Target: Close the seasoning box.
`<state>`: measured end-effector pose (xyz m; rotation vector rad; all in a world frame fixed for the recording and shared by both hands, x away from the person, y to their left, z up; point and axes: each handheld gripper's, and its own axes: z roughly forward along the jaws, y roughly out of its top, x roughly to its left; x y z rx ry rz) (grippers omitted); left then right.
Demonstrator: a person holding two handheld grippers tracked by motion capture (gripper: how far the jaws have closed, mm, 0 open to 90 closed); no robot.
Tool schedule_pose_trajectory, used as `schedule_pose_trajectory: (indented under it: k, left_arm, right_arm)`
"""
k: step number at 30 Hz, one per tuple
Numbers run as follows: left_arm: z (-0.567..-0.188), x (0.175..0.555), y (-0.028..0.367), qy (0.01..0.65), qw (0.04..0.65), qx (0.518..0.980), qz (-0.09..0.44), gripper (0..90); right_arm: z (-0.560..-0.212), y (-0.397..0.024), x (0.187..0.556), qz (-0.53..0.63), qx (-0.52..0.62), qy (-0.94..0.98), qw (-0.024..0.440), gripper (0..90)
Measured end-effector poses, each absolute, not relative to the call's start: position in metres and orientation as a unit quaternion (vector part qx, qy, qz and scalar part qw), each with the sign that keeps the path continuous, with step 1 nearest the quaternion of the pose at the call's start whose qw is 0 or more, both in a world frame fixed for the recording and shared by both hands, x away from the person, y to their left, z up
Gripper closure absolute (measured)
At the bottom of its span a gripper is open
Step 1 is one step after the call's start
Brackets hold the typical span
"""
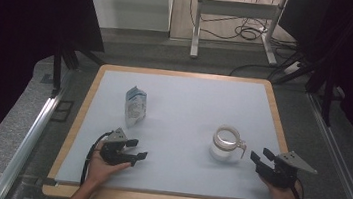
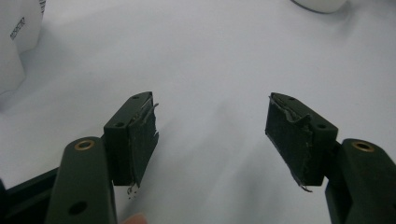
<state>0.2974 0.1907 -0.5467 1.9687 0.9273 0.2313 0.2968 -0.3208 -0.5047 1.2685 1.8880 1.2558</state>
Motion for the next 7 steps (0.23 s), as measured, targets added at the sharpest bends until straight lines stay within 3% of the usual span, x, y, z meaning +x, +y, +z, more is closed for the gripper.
schedule_pose_trajectory:
  k: [7]
  left_arm:
    - [-0.5462,0.297,0.1903,0.376,0.461,0.798,0.095,33.2]
  right_arm:
    - [-0.5048,-0.3192,0.2968,0.465,0.467,0.702,0.27,44.5]
